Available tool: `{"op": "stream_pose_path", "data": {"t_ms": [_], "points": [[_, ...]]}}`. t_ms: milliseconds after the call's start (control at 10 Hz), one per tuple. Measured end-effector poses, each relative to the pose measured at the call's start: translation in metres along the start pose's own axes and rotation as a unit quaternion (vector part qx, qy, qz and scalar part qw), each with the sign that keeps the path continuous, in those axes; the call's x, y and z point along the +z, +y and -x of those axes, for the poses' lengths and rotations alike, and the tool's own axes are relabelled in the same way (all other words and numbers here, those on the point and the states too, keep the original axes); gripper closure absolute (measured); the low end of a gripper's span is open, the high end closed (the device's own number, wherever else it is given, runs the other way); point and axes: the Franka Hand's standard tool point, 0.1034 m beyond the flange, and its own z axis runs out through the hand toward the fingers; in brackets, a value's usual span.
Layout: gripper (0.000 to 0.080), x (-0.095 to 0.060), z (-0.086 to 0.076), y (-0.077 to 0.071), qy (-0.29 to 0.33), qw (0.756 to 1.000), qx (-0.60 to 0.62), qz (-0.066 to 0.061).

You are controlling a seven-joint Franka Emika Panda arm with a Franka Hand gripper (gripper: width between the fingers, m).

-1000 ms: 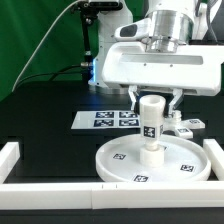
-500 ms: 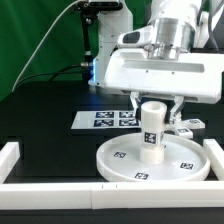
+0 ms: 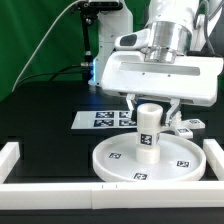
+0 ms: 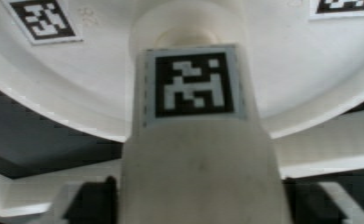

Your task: Assemble round table

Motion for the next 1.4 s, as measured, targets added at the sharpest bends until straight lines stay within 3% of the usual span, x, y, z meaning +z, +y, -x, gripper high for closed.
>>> {"op": "stream_pose_path", "data": {"t_ms": [100,300,500,700,900,1100,1200,1400], "points": [[0.0234,0.001,0.001,0.0,-0.003,1.0,-0.001,0.001],[0.0157,-0.005,-0.002,-0.002,-0.023,1.0,-0.001,-0.004],[0.0157,-0.021,-0.022,0.003,-0.027,0.999,0.014,-0.02],[0.015,-0.024,-0.02,0.006,-0.134,0.99,0.036,-0.027],[0.015,-0.024,-0.022,0.008,-0.24,0.968,0.061,-0.029],[0.015,-0.025,-0.024,0.002,-0.303,0.951,0.063,-0.029],[0.015,-0.027,-0.022,0.007,-0.339,0.938,0.068,-0.026],[0.015,-0.023,-0.024,0.01,-0.33,0.941,0.073,-0.025]]}}
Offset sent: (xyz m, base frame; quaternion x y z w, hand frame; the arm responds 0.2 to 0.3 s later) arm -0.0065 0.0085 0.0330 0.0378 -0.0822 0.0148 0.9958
